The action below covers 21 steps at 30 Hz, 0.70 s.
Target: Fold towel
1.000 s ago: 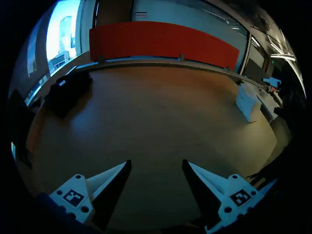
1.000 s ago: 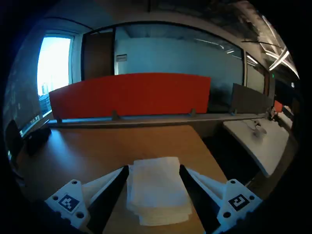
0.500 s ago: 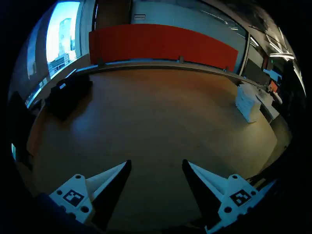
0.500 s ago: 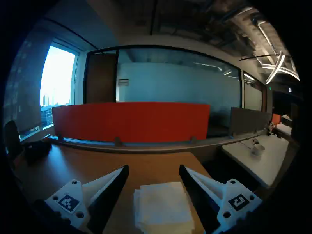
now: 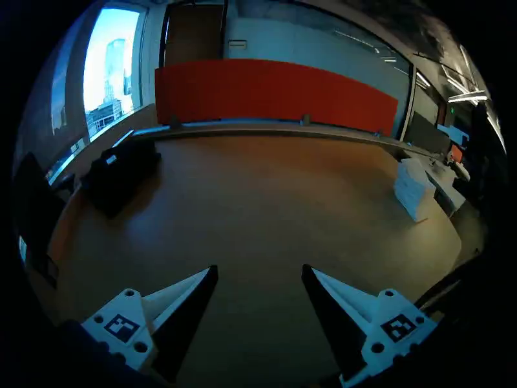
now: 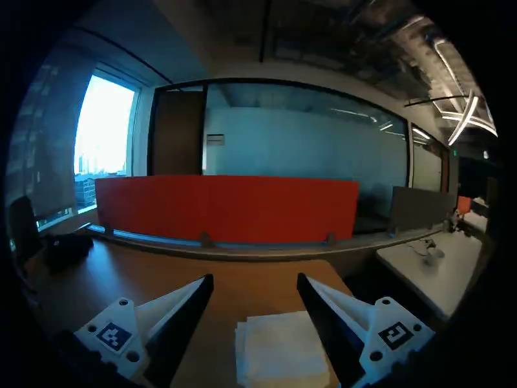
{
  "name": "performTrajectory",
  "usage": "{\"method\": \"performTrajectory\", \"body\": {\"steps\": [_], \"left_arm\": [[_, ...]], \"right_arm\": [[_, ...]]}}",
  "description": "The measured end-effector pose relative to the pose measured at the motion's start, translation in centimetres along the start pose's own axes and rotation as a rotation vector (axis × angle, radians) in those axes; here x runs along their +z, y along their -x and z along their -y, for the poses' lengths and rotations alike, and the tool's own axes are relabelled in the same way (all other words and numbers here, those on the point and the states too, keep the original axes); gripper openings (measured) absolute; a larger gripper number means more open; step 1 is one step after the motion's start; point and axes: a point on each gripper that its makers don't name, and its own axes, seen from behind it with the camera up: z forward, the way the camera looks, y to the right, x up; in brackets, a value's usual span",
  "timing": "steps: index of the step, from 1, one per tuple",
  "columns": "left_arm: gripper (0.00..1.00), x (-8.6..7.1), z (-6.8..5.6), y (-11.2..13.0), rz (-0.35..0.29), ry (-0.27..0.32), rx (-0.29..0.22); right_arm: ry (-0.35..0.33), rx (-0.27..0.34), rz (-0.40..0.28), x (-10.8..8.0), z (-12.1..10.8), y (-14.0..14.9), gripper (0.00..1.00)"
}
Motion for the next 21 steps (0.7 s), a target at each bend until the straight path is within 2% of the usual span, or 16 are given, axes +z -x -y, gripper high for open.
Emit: {"method": "performTrajectory", "body": {"steps": [9,21], "left_arm": [[0.97,0.7,1.6,-4.7,-0.103,-0.028,0.024],[0.97,1.9,4.0,-12.4,-0.267,-0.062,0.052]], "right_arm": [[-0.027,-0.008,-0.013,0.0,1.7,-1.2,1.0],[-0.05,-0.009,-0.028,0.1,3.9,-2.2,1.0]]}}
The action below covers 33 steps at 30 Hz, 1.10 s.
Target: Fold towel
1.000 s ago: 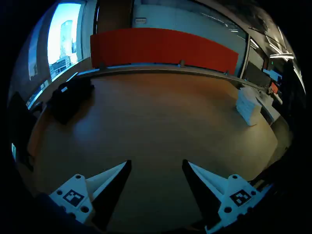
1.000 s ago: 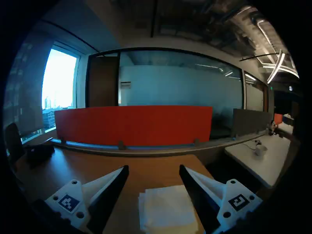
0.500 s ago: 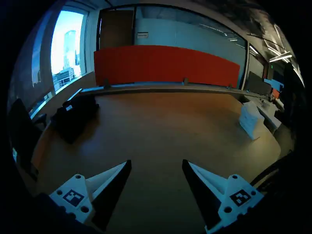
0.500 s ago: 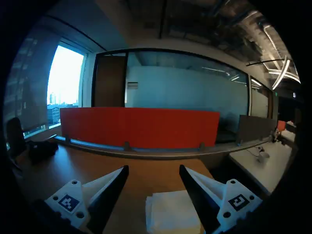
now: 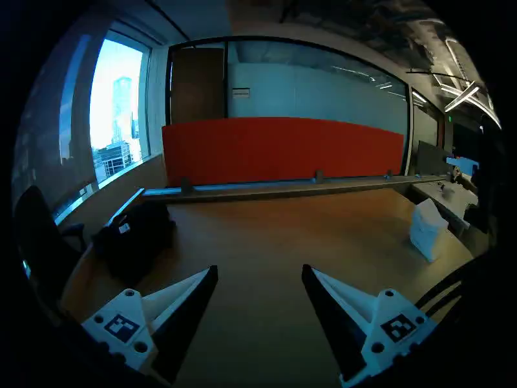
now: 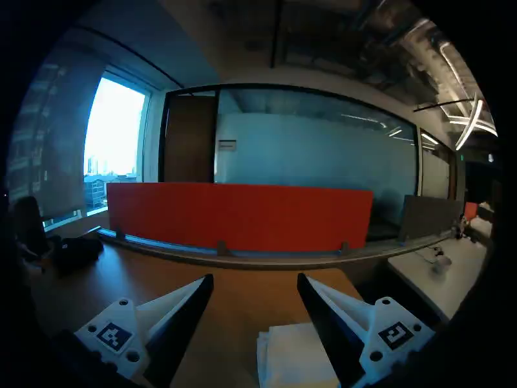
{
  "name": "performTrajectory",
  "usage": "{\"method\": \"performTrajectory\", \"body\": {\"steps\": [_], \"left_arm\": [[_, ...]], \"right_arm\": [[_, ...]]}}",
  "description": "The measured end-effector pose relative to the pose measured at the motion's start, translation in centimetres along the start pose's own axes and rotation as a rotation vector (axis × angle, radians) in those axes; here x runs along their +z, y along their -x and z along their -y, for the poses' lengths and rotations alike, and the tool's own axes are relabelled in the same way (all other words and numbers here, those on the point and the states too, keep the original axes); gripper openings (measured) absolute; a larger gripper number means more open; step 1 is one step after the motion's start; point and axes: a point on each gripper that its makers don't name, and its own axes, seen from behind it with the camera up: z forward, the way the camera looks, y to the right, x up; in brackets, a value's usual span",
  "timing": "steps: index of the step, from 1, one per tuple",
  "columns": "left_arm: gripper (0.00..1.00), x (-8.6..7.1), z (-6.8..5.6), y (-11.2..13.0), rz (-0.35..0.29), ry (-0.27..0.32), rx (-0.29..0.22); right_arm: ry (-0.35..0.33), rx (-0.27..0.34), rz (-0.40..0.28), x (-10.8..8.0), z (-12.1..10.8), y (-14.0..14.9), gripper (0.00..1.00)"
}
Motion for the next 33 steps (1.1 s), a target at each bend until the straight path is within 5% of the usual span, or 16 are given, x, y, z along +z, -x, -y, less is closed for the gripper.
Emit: {"method": "performTrajectory", "body": {"steps": [15,33], "left_arm": [[0.96,2.4,3.4,-8.5,-0.188,-0.089,0.026],[0.96,3.7,3.2,-12.2,-0.276,-0.084,0.01]], "right_arm": [[-0.019,0.006,-0.015,0.0,2.9,-1.1,1.0],[-0.048,0.064,-0.046,0.5,7.5,-2.4,1.0]]}}
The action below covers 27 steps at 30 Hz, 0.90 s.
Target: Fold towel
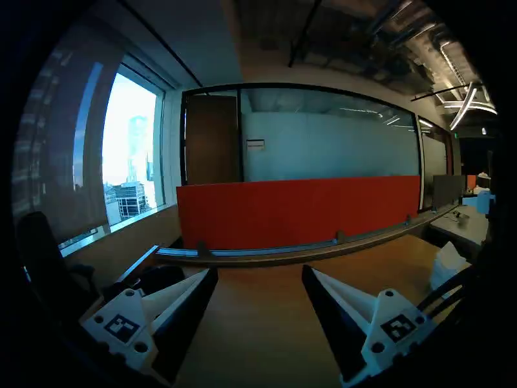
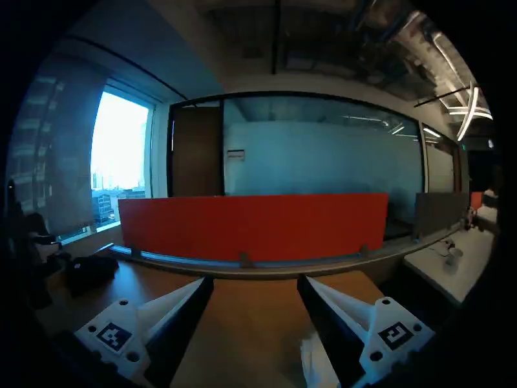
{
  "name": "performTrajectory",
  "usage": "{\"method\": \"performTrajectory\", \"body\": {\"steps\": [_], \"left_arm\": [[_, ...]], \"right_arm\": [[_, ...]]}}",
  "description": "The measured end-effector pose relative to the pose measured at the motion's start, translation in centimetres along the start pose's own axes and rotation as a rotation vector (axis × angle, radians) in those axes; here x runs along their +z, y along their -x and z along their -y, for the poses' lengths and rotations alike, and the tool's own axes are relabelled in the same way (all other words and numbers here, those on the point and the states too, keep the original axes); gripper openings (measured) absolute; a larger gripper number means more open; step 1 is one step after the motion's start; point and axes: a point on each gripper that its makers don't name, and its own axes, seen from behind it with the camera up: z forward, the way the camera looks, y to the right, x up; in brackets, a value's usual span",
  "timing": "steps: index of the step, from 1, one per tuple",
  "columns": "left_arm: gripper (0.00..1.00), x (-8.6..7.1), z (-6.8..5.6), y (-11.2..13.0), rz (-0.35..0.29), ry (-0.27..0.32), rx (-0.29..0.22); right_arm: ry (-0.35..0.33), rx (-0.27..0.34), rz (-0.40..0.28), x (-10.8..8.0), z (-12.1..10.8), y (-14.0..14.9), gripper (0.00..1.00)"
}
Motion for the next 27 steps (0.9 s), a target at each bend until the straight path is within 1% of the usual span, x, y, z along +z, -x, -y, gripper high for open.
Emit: {"method": "performTrajectory", "body": {"steps": [6,12,17,21,27], "left_arm": [[0.96,0.3,-0.2,-0.8,-0.024,0.005,-0.026],[0.96,0.5,-0.5,-0.8,-0.035,0.011,-0.046],[0.96,0.6,-0.9,-0.5,-0.032,0.015,-0.044],[0.96,0.7,-1.2,-0.4,-0.037,0.025,-0.042],[0.96,0.6,-1.4,0.1,-0.041,0.032,-0.032]], "right_arm": [[-0.015,0.006,-0.01,0.4,1.3,-0.1,1.0],[-0.009,0.012,-0.02,0.4,1.3,-0.4,1.0],[-0.004,0.02,-0.024,0.3,1.6,-0.3,1.0],[0.001,0.014,-0.024,0.3,1.8,-0.3,1.0],[0.026,0.017,-0.037,0.1,1.6,-0.4,1.0]]}}
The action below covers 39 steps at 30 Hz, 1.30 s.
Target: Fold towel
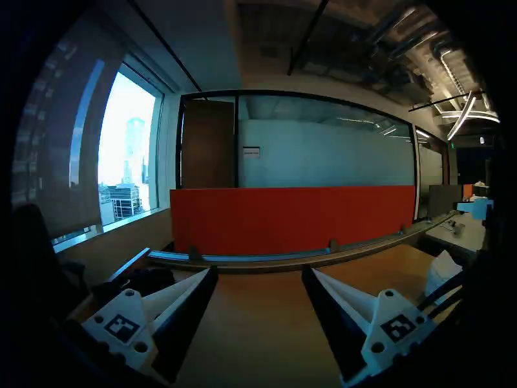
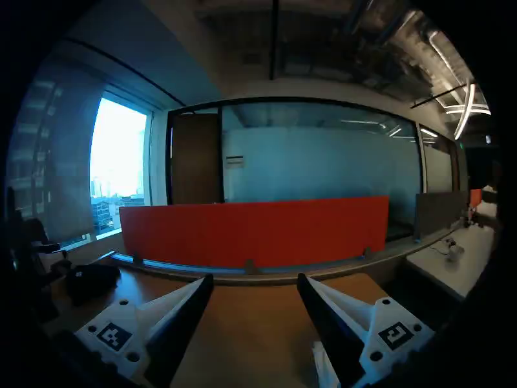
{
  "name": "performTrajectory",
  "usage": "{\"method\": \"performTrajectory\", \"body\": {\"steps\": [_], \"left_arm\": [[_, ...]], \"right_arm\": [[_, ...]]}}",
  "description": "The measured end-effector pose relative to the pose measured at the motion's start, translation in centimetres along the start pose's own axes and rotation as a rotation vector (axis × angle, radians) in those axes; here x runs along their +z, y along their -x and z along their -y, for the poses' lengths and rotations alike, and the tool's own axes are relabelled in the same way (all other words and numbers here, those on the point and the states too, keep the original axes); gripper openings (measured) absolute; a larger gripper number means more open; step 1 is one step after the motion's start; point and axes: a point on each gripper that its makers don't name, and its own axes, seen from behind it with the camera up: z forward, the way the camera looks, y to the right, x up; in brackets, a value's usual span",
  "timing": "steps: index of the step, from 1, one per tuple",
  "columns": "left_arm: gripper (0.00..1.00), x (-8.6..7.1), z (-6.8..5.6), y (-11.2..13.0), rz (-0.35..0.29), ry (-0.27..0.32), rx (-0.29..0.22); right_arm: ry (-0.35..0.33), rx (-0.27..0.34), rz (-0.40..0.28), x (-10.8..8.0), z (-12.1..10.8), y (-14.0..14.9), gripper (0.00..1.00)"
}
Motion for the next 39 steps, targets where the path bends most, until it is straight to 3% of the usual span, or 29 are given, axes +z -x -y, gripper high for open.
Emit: {"method": "performTrajectory", "body": {"steps": [21,33,39], "left_arm": [[0.96,0.8,-1.0,8.0,-0.019,-0.005,0.031],[0.96,0.2,-0.5,12.8,-0.042,-0.022,0.033],[0.96,-0.3,0.4,14.7,-0.052,-0.03,0.016]], "right_arm": [[0.033,-0.044,0.035,0.1,0.7,5.0,1.0],[0.051,-0.078,0.008,0.0,0.3,6.2,1.0],[0.059,-0.068,0.0,-0.1,0.4,6.9,1.0]]}}
